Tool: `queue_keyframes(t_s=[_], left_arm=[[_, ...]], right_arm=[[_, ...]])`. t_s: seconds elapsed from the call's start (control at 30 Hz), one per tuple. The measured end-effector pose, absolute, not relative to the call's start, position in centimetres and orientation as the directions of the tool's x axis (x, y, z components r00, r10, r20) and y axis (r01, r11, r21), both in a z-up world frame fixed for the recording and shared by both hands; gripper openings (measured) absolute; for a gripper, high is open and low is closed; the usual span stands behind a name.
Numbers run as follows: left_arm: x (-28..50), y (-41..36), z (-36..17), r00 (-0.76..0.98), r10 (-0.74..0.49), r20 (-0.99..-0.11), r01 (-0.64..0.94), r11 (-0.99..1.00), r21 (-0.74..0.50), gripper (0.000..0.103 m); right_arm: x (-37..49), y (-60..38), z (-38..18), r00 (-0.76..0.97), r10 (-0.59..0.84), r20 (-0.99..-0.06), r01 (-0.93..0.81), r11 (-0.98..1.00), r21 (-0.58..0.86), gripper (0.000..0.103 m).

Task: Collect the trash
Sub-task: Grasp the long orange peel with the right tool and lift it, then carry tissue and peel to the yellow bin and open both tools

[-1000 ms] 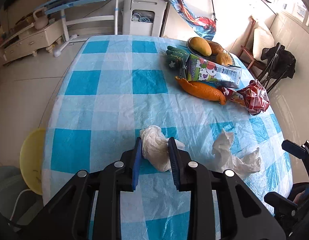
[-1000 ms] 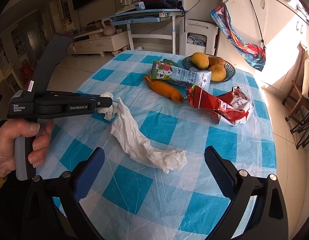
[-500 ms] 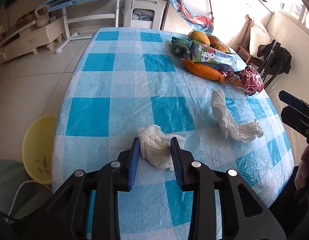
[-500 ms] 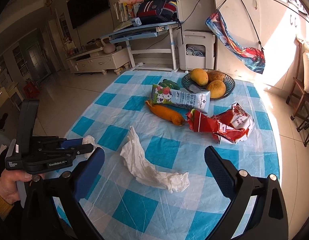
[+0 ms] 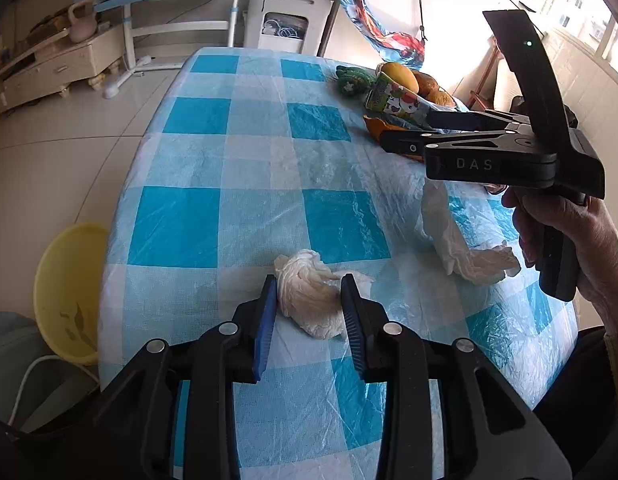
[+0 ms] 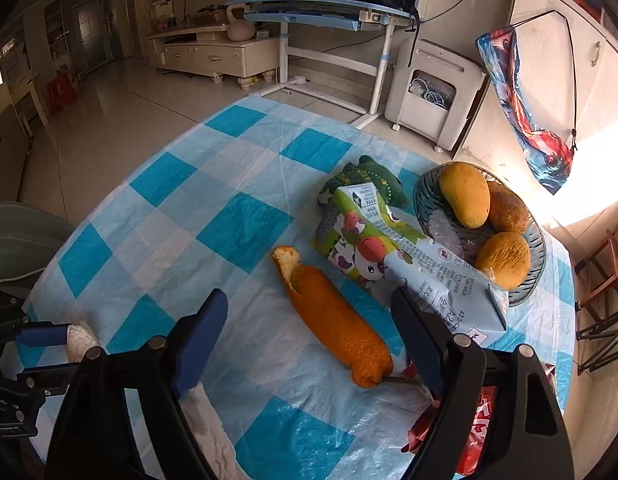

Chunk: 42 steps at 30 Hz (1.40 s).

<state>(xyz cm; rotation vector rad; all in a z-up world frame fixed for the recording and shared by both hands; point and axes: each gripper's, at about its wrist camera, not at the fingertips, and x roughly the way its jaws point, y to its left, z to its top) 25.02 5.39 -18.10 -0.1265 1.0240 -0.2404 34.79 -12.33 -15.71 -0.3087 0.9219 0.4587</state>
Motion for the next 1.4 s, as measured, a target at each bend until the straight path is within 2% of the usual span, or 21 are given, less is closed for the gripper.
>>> queue_keyframes(t_s=[0.13, 0.23, 0.3, 0.37, 0.53, 0.8, 1.07, 1.4], left_arm=[[25.0, 5.1, -18.1, 0.500, -0.251, -0.829, 0.141, 0.968, -0.208, 0.031], [25.1, 5.1, -18.1, 0.504, -0.250, -0.827, 0.139, 0.968, -0.208, 0.031], [25.1, 5.2, -18.1, 0.509, -0.247, -0.825, 0.131, 0.969, -0.209, 0.031], [24.9, 5.5, -18.2, 0.512, -0.251, -0.822, 0.125, 0.968, -0.217, 0.031], [24.4, 6.4, -18.1, 0.521, -0.258, -0.813, 0.107, 0.965, -0.238, 0.028], [23.1, 7.5, -16.7, 0.568, -0.258, -0.782, 0.099, 0.964, -0.246, 0.027], [21.5, 9.6, -15.5, 0.611, -0.253, -0.750, 0.062, 0.960, -0.274, 0.027], [19.9, 10.6, -14.3, 0.654, -0.250, -0.714, 0.055, 0.957, -0.284, 0.027]], right_arm=[[35.6, -12.2, -17.1, 0.460, 0.235, -0.856, -0.512, 0.858, -0.040, 0.063], [35.1, -12.7, -17.2, 0.455, 0.257, -0.853, -0.512, 0.859, -0.014, 0.045], [34.6, -13.5, -16.8, 0.454, 0.292, -0.842, -0.500, 0.865, 0.030, 0.027], [33.6, -13.9, -15.9, 0.475, 0.313, -0.822, -0.494, 0.868, 0.046, 0.022], [29.4, -14.8, -12.6, 0.528, 0.396, -0.752, -0.513, 0.854, 0.089, 0.019], [20.4, -14.9, -9.3, 0.543, 0.584, -0.603, -0.553, 0.789, 0.267, 0.017], [16.9, -10.9, -11.5, 0.487, 0.608, -0.627, -0.610, 0.751, 0.254, 0.017], [15.3, -11.9, -10.7, 0.531, 0.666, -0.523, -0.591, 0.734, 0.335, 0.017]])
